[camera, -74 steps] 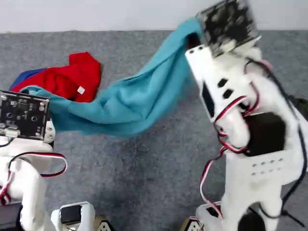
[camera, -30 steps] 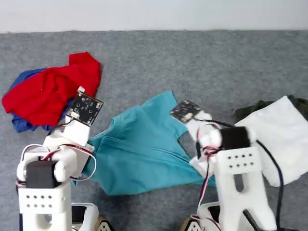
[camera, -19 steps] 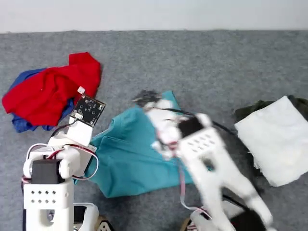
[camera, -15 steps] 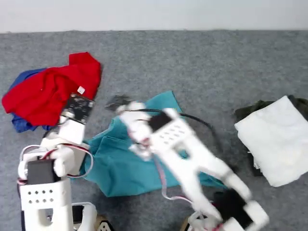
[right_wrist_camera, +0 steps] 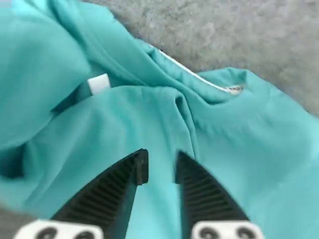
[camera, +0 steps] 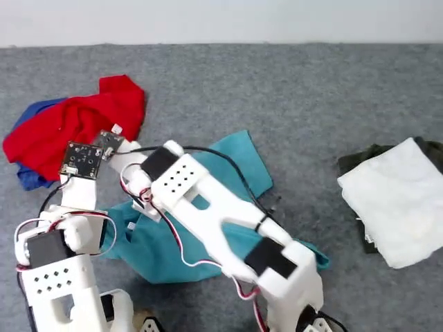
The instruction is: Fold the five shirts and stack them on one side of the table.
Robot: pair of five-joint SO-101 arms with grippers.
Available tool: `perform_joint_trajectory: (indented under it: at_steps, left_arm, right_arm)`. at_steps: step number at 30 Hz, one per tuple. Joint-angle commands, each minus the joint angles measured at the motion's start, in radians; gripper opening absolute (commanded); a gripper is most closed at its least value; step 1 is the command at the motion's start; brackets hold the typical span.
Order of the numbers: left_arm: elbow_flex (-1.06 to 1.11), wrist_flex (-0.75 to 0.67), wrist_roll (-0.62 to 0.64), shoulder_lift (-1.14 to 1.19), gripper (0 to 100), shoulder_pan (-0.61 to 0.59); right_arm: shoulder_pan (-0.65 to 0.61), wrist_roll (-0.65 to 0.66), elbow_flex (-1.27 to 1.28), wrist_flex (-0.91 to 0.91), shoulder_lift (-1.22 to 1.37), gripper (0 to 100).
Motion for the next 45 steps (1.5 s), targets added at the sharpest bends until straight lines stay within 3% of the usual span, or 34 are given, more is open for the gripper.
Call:
perform_joint_trajectory:
  at_steps: [1,8,23,26,29,39,45]
  left_arm:
    - [-0.002,-0.015,0.000,-0.002,1,-0.009]
    - [-0.001,-0.015,0.000,-0.002,1,-0.009]
    - [-0.004,-0.012,0.000,-0.003,1,-0.009]
    - [-0.004,-0.011,0.000,-0.005,1,-0.009]
    - [-0.004,-0.011,0.002,-0.005,1,-0.009]
    - [-0.004,-0.011,0.002,-0.006,1,-0.009]
    - [-0.004,-0.011,0.002,-0.008,1,-0.009]
  right_arm:
    - [-0.010,-0.011,-0.044,-0.051,0.030,9.5]
    - [-0.010,-0.011,-0.044,-0.150,0.096,15.4]
    - [-0.010,-0.054,-0.064,-0.217,0.225,15.0]
    - [-0.010,-0.054,-0.066,-0.222,0.239,10.3]
    - [-0.010,-0.054,-0.066,-0.219,0.222,1.9]
    - [0.031,-0.048,-0.066,-0.199,0.124,1.1]
    - [0.119,-0.051,-0.192,-0.021,-0.053,1.1]
